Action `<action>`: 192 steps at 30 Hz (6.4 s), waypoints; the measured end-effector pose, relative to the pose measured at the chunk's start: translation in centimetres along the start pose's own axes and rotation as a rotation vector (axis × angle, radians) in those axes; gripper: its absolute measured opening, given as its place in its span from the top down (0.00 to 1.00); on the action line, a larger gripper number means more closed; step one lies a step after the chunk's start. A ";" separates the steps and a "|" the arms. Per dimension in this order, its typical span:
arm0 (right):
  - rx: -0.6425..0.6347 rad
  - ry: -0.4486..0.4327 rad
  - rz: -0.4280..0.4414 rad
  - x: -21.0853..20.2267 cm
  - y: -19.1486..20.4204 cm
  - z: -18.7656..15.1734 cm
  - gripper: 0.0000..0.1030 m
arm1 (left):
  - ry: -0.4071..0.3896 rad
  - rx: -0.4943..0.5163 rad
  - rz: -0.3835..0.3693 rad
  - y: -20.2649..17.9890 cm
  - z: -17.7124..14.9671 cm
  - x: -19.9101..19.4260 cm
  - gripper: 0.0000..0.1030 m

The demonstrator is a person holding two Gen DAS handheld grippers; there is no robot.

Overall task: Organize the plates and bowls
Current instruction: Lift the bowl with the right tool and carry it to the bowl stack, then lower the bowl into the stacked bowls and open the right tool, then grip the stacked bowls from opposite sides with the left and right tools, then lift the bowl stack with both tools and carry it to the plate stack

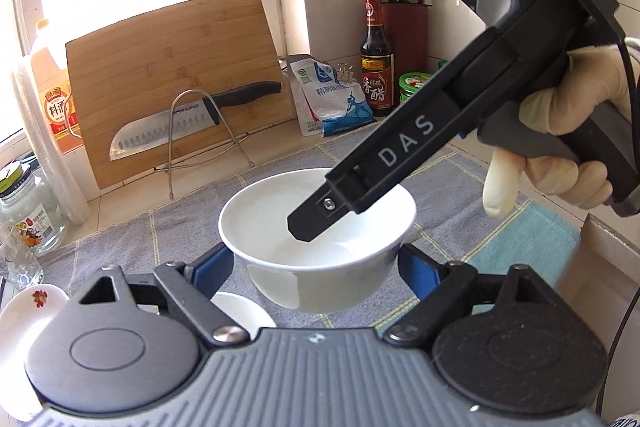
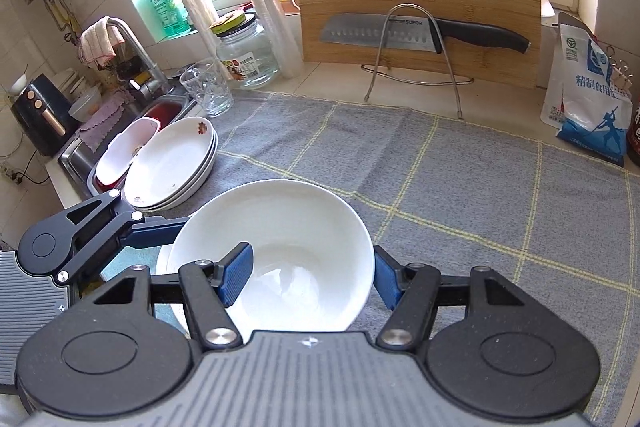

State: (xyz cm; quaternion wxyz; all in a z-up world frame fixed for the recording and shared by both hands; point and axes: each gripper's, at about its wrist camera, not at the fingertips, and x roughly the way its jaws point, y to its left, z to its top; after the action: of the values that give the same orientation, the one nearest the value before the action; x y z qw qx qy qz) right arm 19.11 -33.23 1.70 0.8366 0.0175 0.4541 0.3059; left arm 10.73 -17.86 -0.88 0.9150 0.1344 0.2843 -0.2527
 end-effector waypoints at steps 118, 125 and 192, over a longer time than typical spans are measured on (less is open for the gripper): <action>-0.468 0.125 -0.088 11.3 8.5 -5.9 0.00 | 0.234 0.266 -0.345 13.3 -8.2 3.6 0.02; -0.564 0.139 0.008 11.7 8.4 -5.0 0.00 | 0.246 0.318 -0.390 13.3 -7.5 3.7 0.05; -0.632 0.255 0.029 11.7 12.9 -0.3 0.15 | 0.170 0.415 -0.637 17.3 -6.3 1.3 0.17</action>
State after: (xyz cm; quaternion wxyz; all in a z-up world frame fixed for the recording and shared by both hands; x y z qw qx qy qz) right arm 17.14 -16.66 -3.26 0.7328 -0.2743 0.4375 0.4432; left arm 18.10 -1.48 -4.90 0.7173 0.2423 0.3293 -0.5642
